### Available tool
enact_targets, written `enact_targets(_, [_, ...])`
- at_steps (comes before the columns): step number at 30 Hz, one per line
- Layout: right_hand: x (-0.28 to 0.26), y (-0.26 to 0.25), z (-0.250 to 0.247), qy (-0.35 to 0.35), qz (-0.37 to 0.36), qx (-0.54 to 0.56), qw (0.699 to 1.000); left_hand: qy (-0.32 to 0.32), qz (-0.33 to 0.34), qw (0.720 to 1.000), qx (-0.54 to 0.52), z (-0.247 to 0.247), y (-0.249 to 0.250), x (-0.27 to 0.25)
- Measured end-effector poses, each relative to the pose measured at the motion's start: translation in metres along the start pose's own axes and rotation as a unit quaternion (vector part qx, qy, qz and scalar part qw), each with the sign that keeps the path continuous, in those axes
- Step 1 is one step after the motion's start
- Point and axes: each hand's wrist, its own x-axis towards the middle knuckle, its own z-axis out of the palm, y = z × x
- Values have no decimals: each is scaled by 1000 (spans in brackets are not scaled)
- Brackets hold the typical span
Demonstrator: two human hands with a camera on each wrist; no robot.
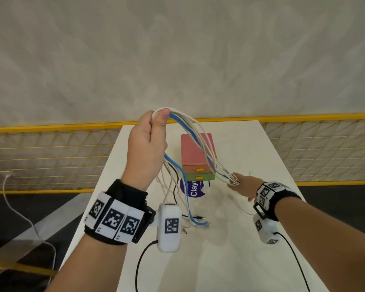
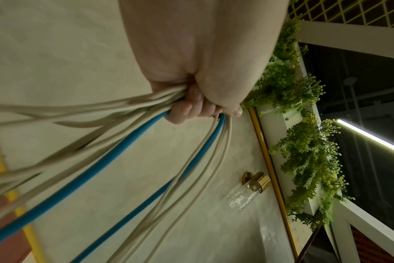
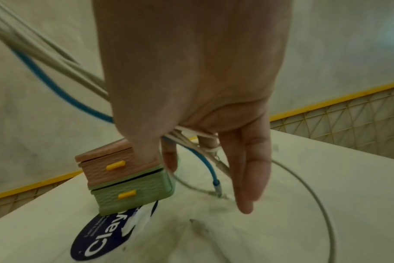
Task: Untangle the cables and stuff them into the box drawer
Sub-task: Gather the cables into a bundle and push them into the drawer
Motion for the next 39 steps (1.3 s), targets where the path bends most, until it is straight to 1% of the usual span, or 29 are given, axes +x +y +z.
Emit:
enact_targets(2, [5, 0, 3, -28, -2, -27, 999, -4, 1, 1000, -3, 4, 1, -1])
enact_targets(4, [5, -2, 7, -56, 16, -48, 997, -5, 3, 1000, -8, 7, 3, -1])
enact_targets(6, [6, -1, 12, -41, 34, -56, 997, -7, 4, 1000, -11, 8, 6, 2])
enact_targets(8, [10, 4, 17, -2, 25, -53, 998, -6, 3, 1000, -8, 8, 6, 5])
enact_targets(10, [16, 12, 18, 17, 2, -36, 999, -5, 0, 1000, 1, 9, 3, 6])
enact_targets(11, [17, 14, 17, 8, -17, -21, 1000, -6, -3, 1000, 2, 10, 1, 6])
enact_targets(14, [10, 8, 1, -47, -77, 14, 996, -9, -13, 1000, -3, 13, -6, 6])
enact_targets(16, [3, 1, -15, -43, -99, 54, 993, -18, -19, 1000, 6, 14, -14, 7])
enact_targets(18, [-10, -14, -35, -8, -93, 66, 993, -39, -23, 998, 51, 16, -23, 7])
enact_targets(19, [-17, -23, -45, 23, -101, 50, 993, -52, -25, 995, 79, 17, -28, 7])
enact_targets(20, [-24, -33, -55, 56, -120, 35, 991, -67, -29, 992, 102, 18, -30, 6])
enact_targets(21, [-32, -42, -64, 94, -144, 43, 984, -84, -36, 989, 119, 20, -32, 5])
enact_targets(22, [-41, -52, -73, 132, -169, 81, 973, -103, -44, 985, 135, 22, -32, 3])
enact_targets(24, [-59, -69, -87, 187, -259, 184, 930, -145, -50, 972, 177, 27, -31, 0])
enact_targets(25, [-67, -78, -93, 203, -311, 190, 909, -168, -49, 967, 186, 30, -28, -2])
enact_targets(26, [-74, -88, -96, 222, -350, 144, 899, -191, -47, 964, 180, 33, -27, -3])
enact_targets(27, [-77, -96, -97, 238, -372, 65, 895, -212, -47, 962, 168, 36, -25, -4])
enact_targets(29, [-77, -112, -92, 269, -368, -84, 886, -234, -49, 959, 153, 41, -26, -4])
enact_targets(30, [-73, -118, -87, 291, -360, -126, 878, -241, -43, 958, 152, 42, -27, -4])
enact_targets(31, [-70, -123, -84, 316, -350, -141, 870, -244, -39, 957, 150, 42, -29, -3])
enact_targets(32, [-68, -127, -82, 329, -340, -134, 871, -247, -39, 958, 141, 42, -29, -3])
enact_targets(33, [-67, -129, -83, 324, -328, -123, 879, -251, -42, 959, 121, 42, -33, -3])
enact_targets(35, [-69, -133, -90, 293, -305, -102, 900, -251, -47, 966, 39, 43, -41, -4])
enact_targets(36, [-70, -132, -95, 292, -301, -64, 905, -247, -58, 967, 4, 41, -48, -5])
enact_targets(37, [-70, -130, -101, 309, -295, 0, 904, -242, -71, 968, -4, 40, -56, -7])
enact_targets(38, [-72, -127, -108, 338, -289, 79, 892, -236, -79, 968, 19, 38, -67, -10])
enact_targets(39, [-73, -123, -116, 373, -287, 157, 868, -234, -84, 966, 75, 35, -79, -13])
